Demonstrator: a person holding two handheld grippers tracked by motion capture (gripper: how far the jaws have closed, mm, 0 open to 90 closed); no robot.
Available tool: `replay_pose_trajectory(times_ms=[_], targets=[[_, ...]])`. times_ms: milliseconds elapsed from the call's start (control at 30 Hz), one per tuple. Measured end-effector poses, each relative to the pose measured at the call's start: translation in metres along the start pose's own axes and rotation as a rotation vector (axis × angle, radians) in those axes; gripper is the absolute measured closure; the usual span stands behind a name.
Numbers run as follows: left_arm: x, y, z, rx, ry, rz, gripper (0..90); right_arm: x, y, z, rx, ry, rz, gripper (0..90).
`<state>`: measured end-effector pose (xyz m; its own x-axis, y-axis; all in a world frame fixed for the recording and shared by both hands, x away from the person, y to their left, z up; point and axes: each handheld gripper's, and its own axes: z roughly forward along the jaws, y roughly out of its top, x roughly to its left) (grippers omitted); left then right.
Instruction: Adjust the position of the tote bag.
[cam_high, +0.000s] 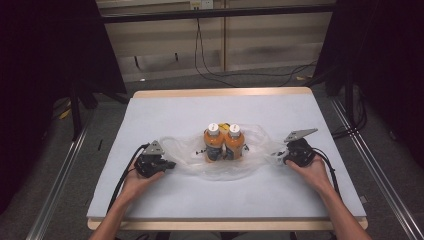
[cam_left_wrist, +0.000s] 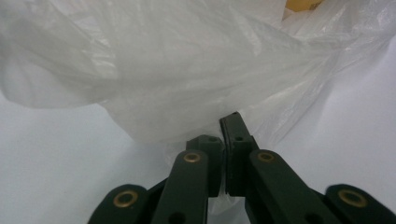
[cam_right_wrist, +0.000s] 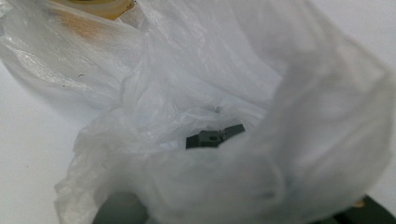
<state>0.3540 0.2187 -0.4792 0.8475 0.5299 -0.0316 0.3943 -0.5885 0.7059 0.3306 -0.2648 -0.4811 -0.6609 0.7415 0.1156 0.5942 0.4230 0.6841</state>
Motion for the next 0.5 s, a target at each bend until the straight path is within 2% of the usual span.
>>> replay_pose_trajectory(times_ms=[33,67,133,233,333,400,500], targets=[[0.0,0.0,-0.001,0.003,0.004,0.002,85.7,0.0,0.0,0.0,-0.003,0.002,0.0,81.9],[0.0,0.001,-0.001,0.0,-0.01,-0.001,83.8,0.0,0.0,0.0,-0.006,-0.005,-0.001,78.7],[0.0,0.001,-0.004,-0.014,-0.011,-0.003,76.8,0.001,0.001,0.0,-0.008,-0.013,-0.005,70.5],[0.0,0.003,-0.009,-0.053,-0.013,-0.025,67.8,0.003,0.003,-0.003,-0.023,-0.011,-0.009,61.6],[-0.001,0.003,-0.016,-0.057,-0.001,-0.023,60.5,0.007,0.005,-0.011,-0.058,-0.011,0.001,49.1],[-0.001,0.002,-0.025,-0.098,0.008,-0.053,54.3,0.009,0.005,-0.018,-0.082,-0.014,0.01,41.0],[-0.003,-0.002,-0.034,-0.12,0.015,-0.064,49.9,0.013,0.002,-0.03,-0.109,-0.034,0.02,33.2]])
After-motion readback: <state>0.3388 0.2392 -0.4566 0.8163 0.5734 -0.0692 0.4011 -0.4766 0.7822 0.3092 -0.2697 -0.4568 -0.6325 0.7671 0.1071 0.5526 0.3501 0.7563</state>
